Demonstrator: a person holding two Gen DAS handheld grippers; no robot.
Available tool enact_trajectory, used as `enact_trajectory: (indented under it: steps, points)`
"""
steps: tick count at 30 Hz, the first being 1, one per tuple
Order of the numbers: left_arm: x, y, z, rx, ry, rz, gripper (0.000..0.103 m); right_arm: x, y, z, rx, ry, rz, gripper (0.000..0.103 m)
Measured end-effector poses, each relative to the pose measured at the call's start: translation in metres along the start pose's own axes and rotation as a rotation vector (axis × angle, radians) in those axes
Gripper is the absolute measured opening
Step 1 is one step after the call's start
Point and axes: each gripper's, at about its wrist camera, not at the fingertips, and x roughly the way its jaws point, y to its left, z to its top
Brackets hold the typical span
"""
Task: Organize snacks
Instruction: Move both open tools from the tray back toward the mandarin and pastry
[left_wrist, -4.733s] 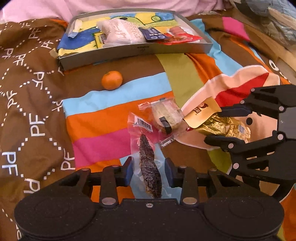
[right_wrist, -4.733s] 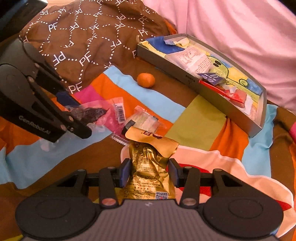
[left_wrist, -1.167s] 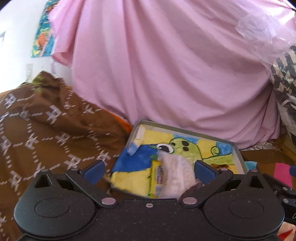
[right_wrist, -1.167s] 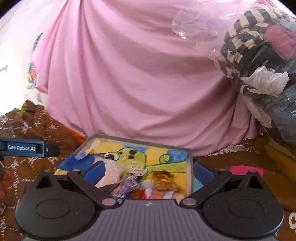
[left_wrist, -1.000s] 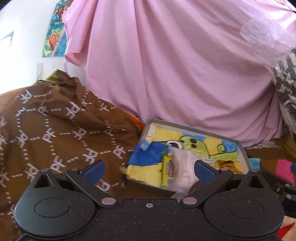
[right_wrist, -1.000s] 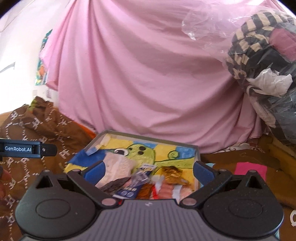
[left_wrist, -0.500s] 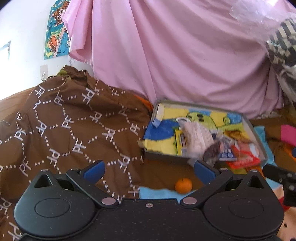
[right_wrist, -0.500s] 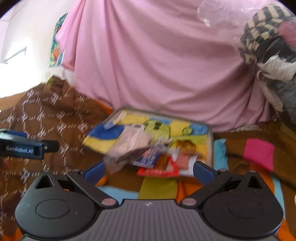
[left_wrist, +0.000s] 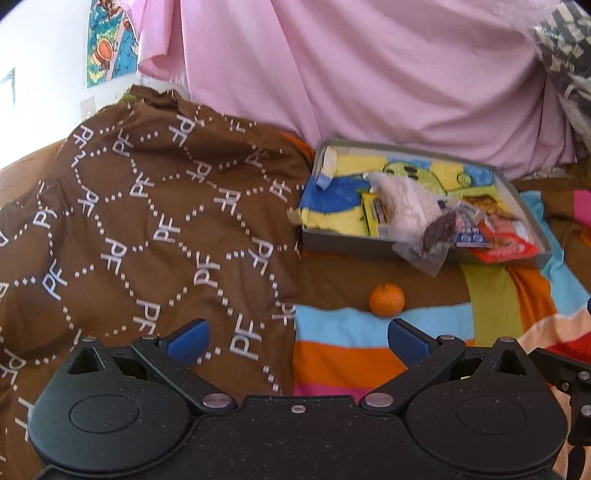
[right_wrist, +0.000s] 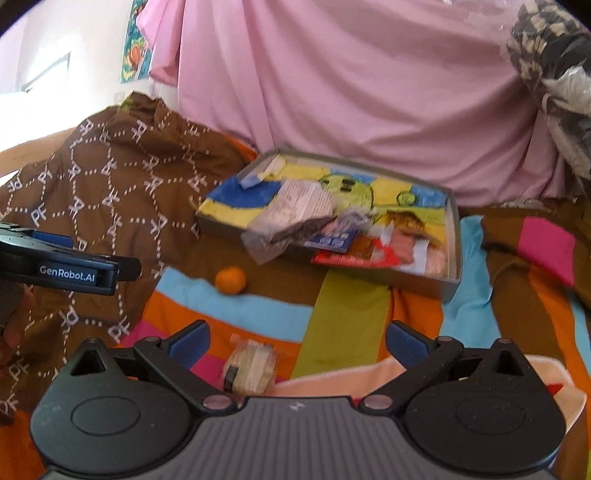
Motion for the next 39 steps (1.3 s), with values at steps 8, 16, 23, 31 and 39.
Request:
enact_trajectory:
  steps: [8,16,23,31,39]
  points:
    - [0.008,-0.004,-0.019,0.038,0.075,-0.009,0.102,0.006,0.009,-0.024,-0.020,0.094,0.043,0.103]
    - [0.026,-0.010,-0.027,0.102,0.115,-0.046,0.102,0.020,0.020,-0.046,-0.053,0.176,0.076,0.103]
    - [0.046,-0.010,-0.020,0.105,0.128,-0.047,0.102,0.052,0.025,-0.042,-0.023,0.178,0.054,0.103]
    - [0.072,-0.023,-0.001,0.171,0.094,-0.091,0.102,0.082,0.031,-0.038,0.009,0.178,0.054,0.103]
    - [0.103,-0.040,0.017,0.189,0.082,-0.119,0.102,0.101,0.032,-0.037,0.031,0.170,0.044,0.100]
